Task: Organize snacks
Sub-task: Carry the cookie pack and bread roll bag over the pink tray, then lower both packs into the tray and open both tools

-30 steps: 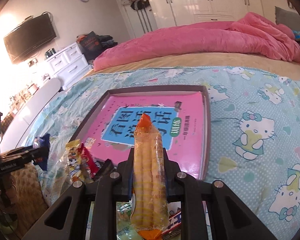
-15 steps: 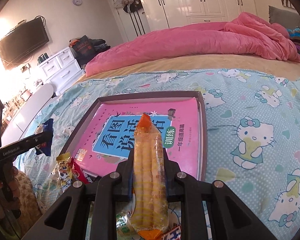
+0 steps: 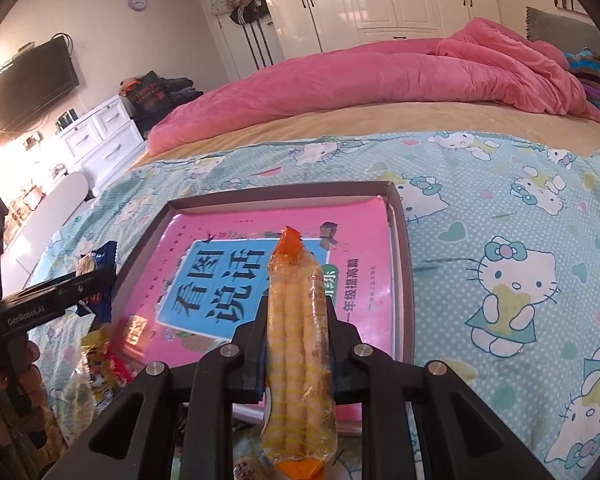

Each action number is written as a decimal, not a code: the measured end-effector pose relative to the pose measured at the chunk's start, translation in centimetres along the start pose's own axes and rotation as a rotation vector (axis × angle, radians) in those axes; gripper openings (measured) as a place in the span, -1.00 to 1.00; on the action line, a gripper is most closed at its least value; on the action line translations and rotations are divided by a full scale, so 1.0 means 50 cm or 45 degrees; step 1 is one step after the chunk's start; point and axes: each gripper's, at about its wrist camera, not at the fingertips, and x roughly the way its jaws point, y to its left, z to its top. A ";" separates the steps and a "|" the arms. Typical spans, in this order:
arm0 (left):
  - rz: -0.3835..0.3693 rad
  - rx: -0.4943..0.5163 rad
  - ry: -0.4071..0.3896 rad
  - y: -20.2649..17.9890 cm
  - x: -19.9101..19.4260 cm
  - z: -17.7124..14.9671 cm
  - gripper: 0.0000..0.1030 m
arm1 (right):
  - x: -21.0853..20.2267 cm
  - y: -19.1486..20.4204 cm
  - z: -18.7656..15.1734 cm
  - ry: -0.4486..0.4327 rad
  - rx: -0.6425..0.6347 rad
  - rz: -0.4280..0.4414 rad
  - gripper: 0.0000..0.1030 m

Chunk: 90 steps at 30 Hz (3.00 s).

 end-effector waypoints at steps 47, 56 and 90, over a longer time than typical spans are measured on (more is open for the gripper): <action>0.004 0.038 0.131 -0.001 0.063 -0.031 0.06 | -0.002 -0.032 -0.021 0.046 -0.006 -0.130 -0.35; 0.010 0.031 0.131 0.004 0.061 -0.031 0.06 | -0.042 0.005 -0.041 0.035 -0.106 -0.096 -0.35; -0.048 -0.001 0.065 0.005 0.022 -0.018 0.26 | 0.013 -0.031 -0.063 0.144 0.006 -0.066 -0.16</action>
